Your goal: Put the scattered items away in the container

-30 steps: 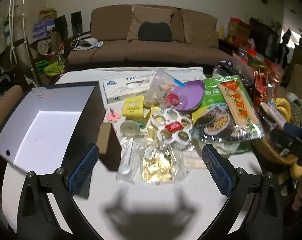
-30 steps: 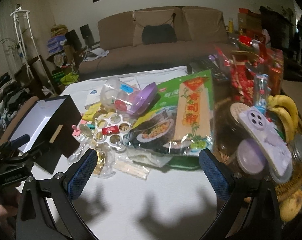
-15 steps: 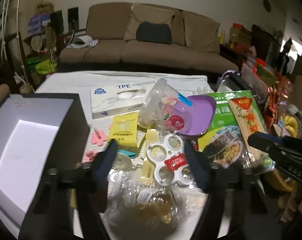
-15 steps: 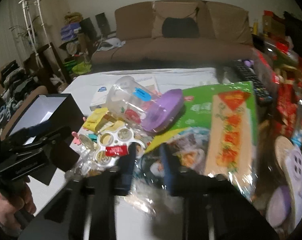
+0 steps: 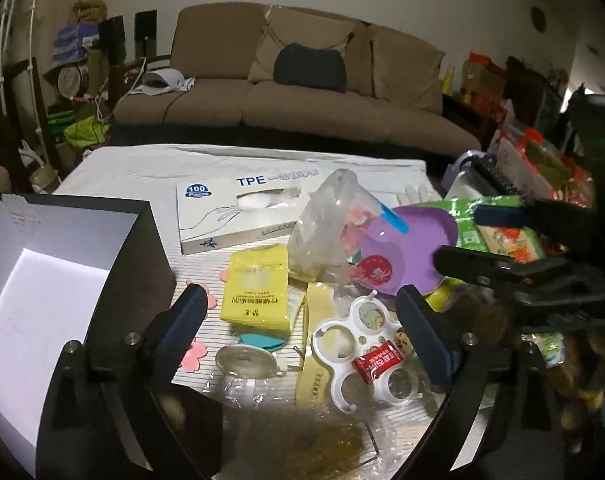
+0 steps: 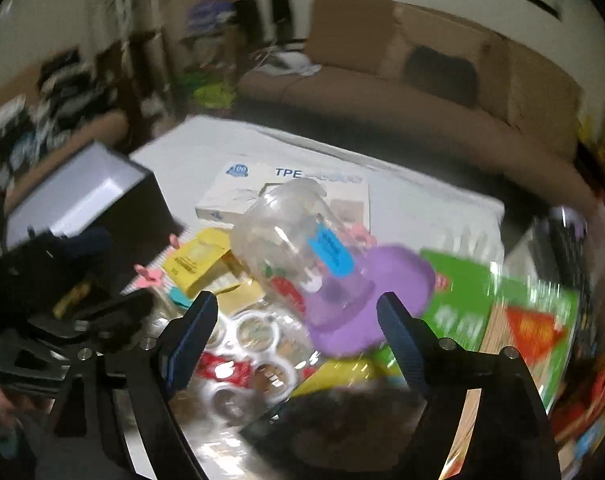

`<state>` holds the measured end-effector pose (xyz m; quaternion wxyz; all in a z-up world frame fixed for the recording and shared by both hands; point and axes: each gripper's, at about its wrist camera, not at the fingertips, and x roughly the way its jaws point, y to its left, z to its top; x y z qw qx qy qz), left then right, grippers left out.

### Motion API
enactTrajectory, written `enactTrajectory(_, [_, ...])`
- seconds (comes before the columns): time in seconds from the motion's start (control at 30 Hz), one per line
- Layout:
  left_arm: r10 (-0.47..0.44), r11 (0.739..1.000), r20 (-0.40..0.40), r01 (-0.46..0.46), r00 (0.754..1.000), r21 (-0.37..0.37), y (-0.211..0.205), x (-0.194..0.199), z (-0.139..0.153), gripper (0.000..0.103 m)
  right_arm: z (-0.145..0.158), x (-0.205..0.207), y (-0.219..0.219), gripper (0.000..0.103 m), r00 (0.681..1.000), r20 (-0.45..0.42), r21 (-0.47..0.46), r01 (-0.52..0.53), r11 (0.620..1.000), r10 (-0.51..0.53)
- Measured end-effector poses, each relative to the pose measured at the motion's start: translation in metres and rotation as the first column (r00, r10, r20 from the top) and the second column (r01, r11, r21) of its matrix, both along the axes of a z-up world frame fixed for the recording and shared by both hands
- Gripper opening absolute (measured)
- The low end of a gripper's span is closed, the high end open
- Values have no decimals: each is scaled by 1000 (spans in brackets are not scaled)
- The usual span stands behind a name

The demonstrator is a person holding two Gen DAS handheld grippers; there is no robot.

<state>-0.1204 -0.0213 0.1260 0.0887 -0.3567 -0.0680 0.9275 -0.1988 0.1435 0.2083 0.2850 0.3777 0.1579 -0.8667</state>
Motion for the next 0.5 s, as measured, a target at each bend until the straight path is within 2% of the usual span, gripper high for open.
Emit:
enactTrajectory(0.03, [-12,999,3,12,1000,30,-6,-1,1,95,-1,-7,-6,85,999,-1,39,-34,999,34])
enactTrajectory(0.1, [-14,998,16,13,1000,69,-16,-4,1,88,-5,-23,-16,85,997,-1,116,-83,990,84])
enactTrajectory(0.17, [-19,995,41,15,999,99,-23,-7,0,42,-11,-41,-24,85,992,27,162,-126,979,123])
enactTrajectory(0.2, [-21,994,60,15,998,110,-24,-10,-2,36,-13,-48,-28,85,989,47,168,-145,975,139])
enactTrajectory(0.23, [-20,994,75,12,997,110,-26,-13,-4,34,-16,-54,-31,85,986,64,175,-166,970,157])
enactTrajectory(0.3, [-5,997,78,-1,997,77,-26,-15,-5,40,-22,-62,-41,85,978,77,208,-207,956,195])
enactTrajectory(0.37, [14,997,82,-20,997,78,-27,-15,-5,70,-31,-66,-53,85,968,83,257,-249,934,236])
enactTrajectory(0.43, [13,992,75,-23,997,127,-32,-14,-4,83,-42,-68,-65,85,956,103,299,-293,908,275])
enactTrajectory(0.5, [18,988,83,-30,996,151,-36,-14,-1,85,-50,-69,-76,85,947,110,332,-321,887,302])
